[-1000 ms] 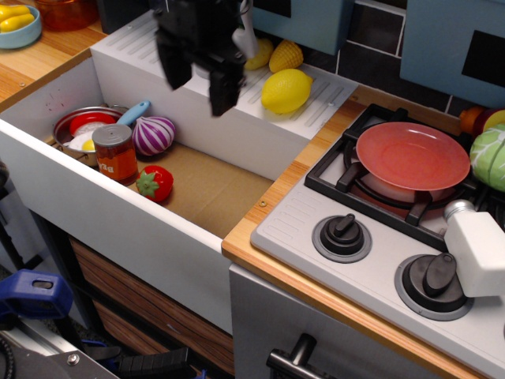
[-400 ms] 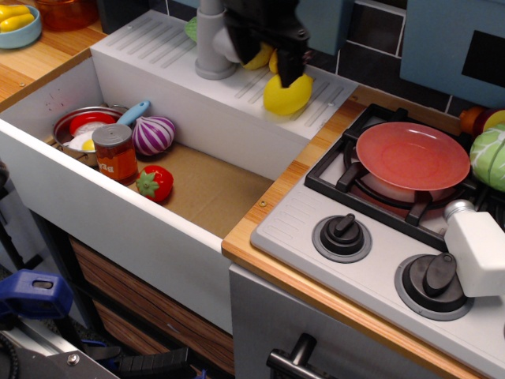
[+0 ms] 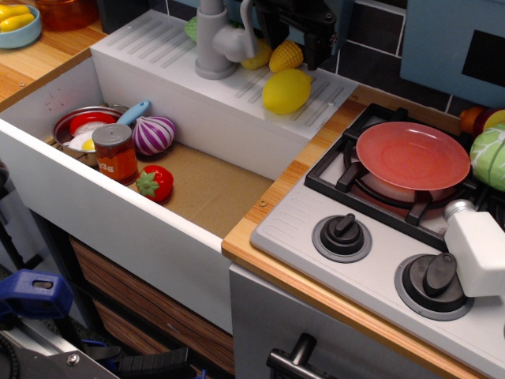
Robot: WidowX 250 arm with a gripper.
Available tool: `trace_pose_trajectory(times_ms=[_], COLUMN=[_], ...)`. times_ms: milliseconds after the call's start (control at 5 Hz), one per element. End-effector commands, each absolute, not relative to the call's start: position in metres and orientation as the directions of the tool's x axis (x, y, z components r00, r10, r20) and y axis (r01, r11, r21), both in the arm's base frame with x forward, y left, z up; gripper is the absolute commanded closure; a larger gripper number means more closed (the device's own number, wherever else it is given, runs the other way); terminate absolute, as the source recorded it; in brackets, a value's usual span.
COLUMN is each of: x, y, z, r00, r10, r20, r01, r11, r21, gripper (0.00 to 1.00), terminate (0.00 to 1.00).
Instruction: Put lemon on plate
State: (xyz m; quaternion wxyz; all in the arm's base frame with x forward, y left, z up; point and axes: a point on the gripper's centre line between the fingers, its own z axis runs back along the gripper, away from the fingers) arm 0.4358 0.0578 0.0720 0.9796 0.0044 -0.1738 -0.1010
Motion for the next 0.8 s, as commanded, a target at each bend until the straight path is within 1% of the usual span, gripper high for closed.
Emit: trace_pose_trajectory(times_ms=[0,200,600], x=[0.443,0.435,0.424], y=[0.061,0.064,0.061], z=[0.079,0.07,0.056], r00=[0.899,0.911,0.915], r10=[-0.211,-0.207,-0.205], r20=[0.384,0.355,0.348], r01=[0.197,0.18,0.19], r11=[0.977,0.978,0.979], r21=[0.078,0.108,0.075], gripper=[0.0,0.0,0.0], terminate=[0.0,0.0,0.0])
